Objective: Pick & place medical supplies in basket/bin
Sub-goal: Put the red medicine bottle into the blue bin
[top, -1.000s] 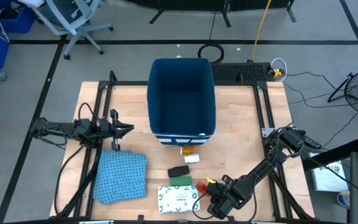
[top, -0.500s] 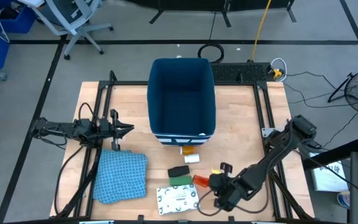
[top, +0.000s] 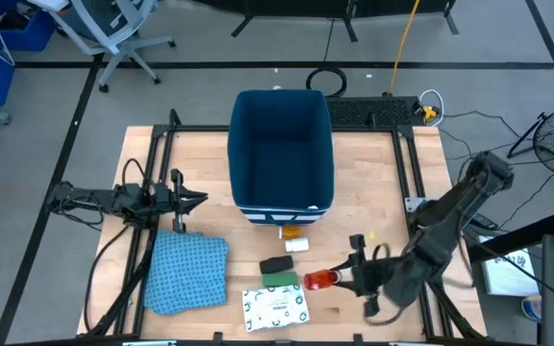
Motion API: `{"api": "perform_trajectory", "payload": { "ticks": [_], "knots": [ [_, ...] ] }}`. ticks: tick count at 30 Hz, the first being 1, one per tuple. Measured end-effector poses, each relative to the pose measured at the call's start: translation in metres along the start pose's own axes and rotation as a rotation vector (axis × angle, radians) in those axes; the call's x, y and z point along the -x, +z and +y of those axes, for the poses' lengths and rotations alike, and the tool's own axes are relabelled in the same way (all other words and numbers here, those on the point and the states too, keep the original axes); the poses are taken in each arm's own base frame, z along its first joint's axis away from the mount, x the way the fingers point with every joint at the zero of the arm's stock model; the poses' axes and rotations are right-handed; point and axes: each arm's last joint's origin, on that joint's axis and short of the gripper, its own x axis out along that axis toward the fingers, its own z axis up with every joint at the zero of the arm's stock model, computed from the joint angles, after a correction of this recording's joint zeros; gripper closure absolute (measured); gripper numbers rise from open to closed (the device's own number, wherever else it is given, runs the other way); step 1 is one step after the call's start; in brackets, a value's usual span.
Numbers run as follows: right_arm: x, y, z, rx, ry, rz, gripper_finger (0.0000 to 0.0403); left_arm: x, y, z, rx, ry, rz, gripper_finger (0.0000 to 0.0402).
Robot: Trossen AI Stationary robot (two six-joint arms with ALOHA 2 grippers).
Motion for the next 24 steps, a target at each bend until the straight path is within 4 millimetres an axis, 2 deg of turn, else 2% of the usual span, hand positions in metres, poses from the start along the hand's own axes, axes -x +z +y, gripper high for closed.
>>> {"api": "perform_trajectory", "payload": {
  "ticks": [4, 8, 13, 17, 21, 24],
  "knots": [
    [0.018, -0.017, -0.016, -0.023, 0.044, -0.168, 0.0282, 0.000, 0.000, 0.000, 0.000, 0.000, 0.001, 0.0360],
    [0.031, -0.050, -0.033, -0.084, 0.068, -0.299, 0.0270, 0.000, -0.002, 0.000, -0.008, -0.002, 0.023, 0.0360],
    [0.040, -0.088, -0.049, -0.099, 0.078, -0.453, 0.0283, 0.000, -0.002, 0.000, -0.010, -0.002, 0.023, 0.0360],
    [0.045, -0.109, -0.058, -0.109, 0.067, -0.521, 0.0284, 0.000, -0.002, 0.000, -0.010, -0.002, 0.022, 0.0360],
    [0.046, -0.118, -0.068, -0.144, -0.002, -0.537, 0.0277, 0.000, -0.002, 0.000, -0.011, -0.002, 0.021, 0.0360],
    [0.047, -0.110, -0.077, -0.185, -0.055, -0.579, 0.0276, 0.000, -0.002, 0.000, -0.010, -0.002, 0.021, 0.0360]
  ]
}}
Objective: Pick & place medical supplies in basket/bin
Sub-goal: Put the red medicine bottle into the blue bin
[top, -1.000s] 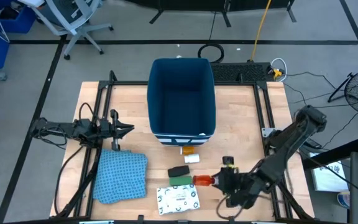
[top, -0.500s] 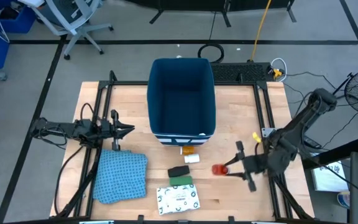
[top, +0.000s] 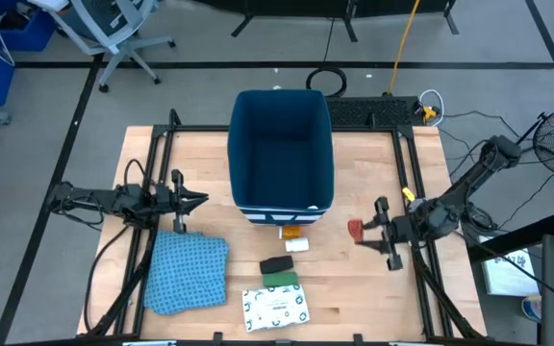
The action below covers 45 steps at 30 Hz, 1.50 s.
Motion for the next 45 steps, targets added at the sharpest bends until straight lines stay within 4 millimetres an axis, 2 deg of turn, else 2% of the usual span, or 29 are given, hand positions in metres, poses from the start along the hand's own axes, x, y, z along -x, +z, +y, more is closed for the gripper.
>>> {"api": "perform_trajectory", "payload": {
  "ticks": [5, 9, 13, 19, 25, 29, 34, 39, 45],
  "knots": [
    [-0.014, 0.052, -0.016, 0.003, -0.112, -0.111, 0.0275, 0.000, 0.000, 0.000, 0.000, 0.001, -0.001, 0.0360],
    [-0.033, 0.092, -0.031, 0.067, -0.197, -0.047, 0.0275, 0.000, 0.000, 0.000, 0.000, 0.000, -0.001, 0.0360],
    [-0.064, 0.127, -0.053, 0.109, -0.298, 0.078, 0.0274, 0.000, 0.000, 0.000, 0.001, 0.001, -0.001, 0.0360],
    [-0.129, 0.161, -0.099, 0.131, -0.323, 0.263, 0.0274, 0.000, 0.000, 0.000, 0.000, 0.000, 0.000, 0.0360],
    [-0.178, 0.174, -0.152, 0.193, -0.292, 0.443, 0.0274, 0.000, -0.001, 0.000, 0.021, -0.001, 0.010, 0.0360],
    [-0.201, 0.161, -0.184, 0.281, -0.306, 0.597, 0.0274, 0.000, -0.002, 0.000, 0.019, -0.001, 0.017, 0.0360],
    [-0.227, 0.120, -0.204, 0.380, -0.327, 0.778, 0.0274, 0.000, -0.003, 0.000, 0.017, -0.002, 0.027, 0.0360],
    [-0.250, 0.073, -0.214, 0.353, -0.270, 0.921, 0.0274, 0.000, -0.003, 0.000, 0.018, -0.003, 0.028, 0.0360],
    [-0.268, 0.012, -0.215, 0.339, -0.202, 1.084, 0.0274, 0.000, -0.003, 0.000, 0.017, -0.004, 0.034, 0.0360]
  ]
}}
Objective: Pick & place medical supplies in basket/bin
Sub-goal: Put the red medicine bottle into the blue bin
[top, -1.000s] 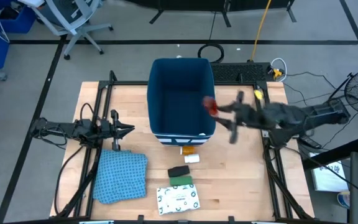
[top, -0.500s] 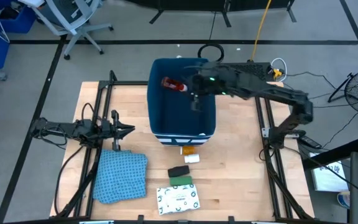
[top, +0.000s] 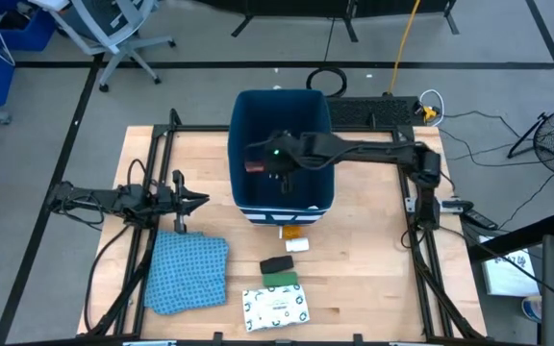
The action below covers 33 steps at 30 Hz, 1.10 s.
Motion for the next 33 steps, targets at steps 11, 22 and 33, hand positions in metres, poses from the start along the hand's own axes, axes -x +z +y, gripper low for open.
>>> {"api": "perform_trajectory", "payload": {
  "ticks": [11, 22, 33],
  "knots": [
    [-0.060, -0.042, 0.031, -0.021, 0.136, 0.159, 0.0273, 0.000, 0.000, 0.000, 0.021, 0.000, 0.003, 0.0360],
    [-0.082, -0.084, 0.052, -0.012, 0.171, 0.253, 0.0273, 0.000, 0.000, 0.000, 0.018, 0.002, 0.000, 0.0360],
    [-0.078, -0.079, 0.049, -0.034, 0.139, 0.190, 0.0268, 0.000, 0.000, 0.000, 0.016, 0.008, -0.001, 0.0360]
  ]
}}
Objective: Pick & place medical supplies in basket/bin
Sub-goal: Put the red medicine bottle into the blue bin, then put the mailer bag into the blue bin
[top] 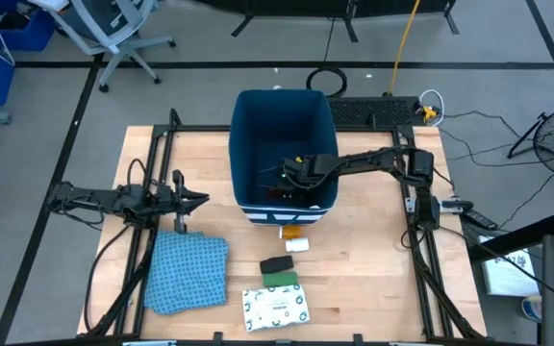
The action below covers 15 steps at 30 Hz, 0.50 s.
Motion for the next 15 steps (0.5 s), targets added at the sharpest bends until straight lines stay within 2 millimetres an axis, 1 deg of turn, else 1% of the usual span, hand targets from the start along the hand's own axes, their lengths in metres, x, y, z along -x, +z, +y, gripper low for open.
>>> {"api": "perform_trajectory", "payload": {
  "ticks": [3, 8, 10, 15],
  "knots": [
    [0.013, 0.005, -0.003, -0.006, -0.025, -0.057, 0.0252, 0.000, 0.000, 0.000, 0.000, 0.000, 0.000, 0.0360],
    [0.044, 0.011, -0.010, -0.019, -0.119, -0.138, 0.0218, 0.000, 0.000, 0.000, 0.001, 0.000, 0.000, 0.0360],
    [0.060, 0.013, -0.013, -0.029, -0.178, -0.174, 0.0207, 0.000, 0.000, 0.000, 0.001, 0.000, 0.000, 0.0360],
    [0.106, 0.013, -0.019, -0.068, -0.275, -0.276, 0.0189, 0.000, 0.000, 0.000, 0.003, 0.000, 0.000, 0.0360]
  ]
}}
